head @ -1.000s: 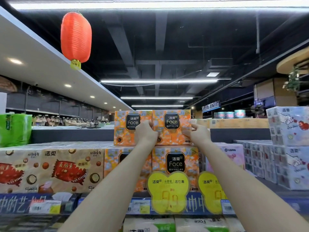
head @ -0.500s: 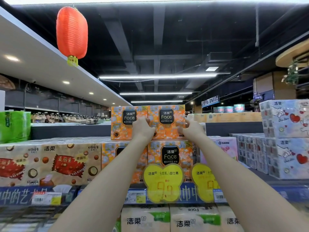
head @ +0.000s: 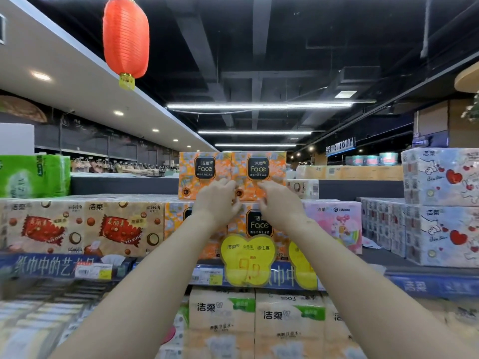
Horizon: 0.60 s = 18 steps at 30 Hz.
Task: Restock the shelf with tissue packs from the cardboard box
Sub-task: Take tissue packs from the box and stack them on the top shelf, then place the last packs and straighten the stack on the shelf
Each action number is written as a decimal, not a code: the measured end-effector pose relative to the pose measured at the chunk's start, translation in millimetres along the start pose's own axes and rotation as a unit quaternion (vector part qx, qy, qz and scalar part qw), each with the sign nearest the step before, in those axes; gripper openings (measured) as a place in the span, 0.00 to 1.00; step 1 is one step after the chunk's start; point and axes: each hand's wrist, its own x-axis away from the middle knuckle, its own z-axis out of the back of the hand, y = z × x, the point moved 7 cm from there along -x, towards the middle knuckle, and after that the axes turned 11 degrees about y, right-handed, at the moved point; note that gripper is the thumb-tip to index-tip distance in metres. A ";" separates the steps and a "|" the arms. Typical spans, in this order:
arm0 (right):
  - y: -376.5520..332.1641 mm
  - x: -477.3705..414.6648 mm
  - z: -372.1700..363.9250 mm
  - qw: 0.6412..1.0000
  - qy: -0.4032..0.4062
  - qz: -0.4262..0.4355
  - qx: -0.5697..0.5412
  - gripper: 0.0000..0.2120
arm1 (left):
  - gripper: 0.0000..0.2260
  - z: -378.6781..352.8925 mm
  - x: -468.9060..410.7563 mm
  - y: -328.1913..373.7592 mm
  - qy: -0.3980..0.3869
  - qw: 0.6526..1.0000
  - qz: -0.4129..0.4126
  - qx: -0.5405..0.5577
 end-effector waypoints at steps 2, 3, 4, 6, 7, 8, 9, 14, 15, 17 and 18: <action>-21.7 8.5 -6.2 1.000 -0.018 0.018 -0.008 0.24 | 0.18 7.5 19.0 -10.3 -0.012 1.000 0.021 -0.001; -32.0 14.4 -8.0 1.000 -0.022 0.020 -0.009 0.25 | 0.18 12.8 29.8 -15.9 -0.017 0.999 0.030 -0.002; -42.3 21.9 -9.7 0.999 -0.028 0.021 -0.008 0.24 | 0.17 18.0 41.3 -22.0 -0.022 0.999 0.033 -0.006; -62.3 42.3 -14.9 0.998 -0.052 0.022 -0.004 0.21 | 0.17 30.0 66.3 -35.2 -0.028 0.999 0.030 -0.015; -72.6 54.8 -18.1 0.997 -0.068 0.022 0.000 0.19 | 0.18 36.8 80.4 -42.4 -0.029 0.999 0.027 -0.024; -82.9 68.4 -21.5 0.996 -0.081 0.022 0.004 0.19 | 0.19 43.4 94.9 -50.0 -0.031 0.999 0.025 -0.034; -93.7 82.9 -25.3 0.996 -0.091 0.019 0.008 0.19 | 0.19 49.6 111.1 -57.7 -0.035 0.998 0.023 -0.043; -154.5 176.7 -64.9 0.990 -0.138 -0.024 0.020 0.20 | 0.21 68.3 219.6 -97.9 -0.103 0.993 0.011 -0.050; -169.3 201.2 -75.7 0.987 -0.158 -0.028 0.025 0.19 | 0.21 70.0 246.9 -106.4 -0.128 0.990 0.012 -0.051; -198.2 255.4 -99.5 0.975 -0.215 -0.042 0.029 0.18 | 0.22 71.8 306.1 -124.2 -0.172 0.984 0.025 -0.038; -211.5 284.8 -112.5 0.967 -0.249 -0.048 0.026 0.17 | 0.22 72.9 335.8 -133.6 -0.191 0.981 0.037 -0.026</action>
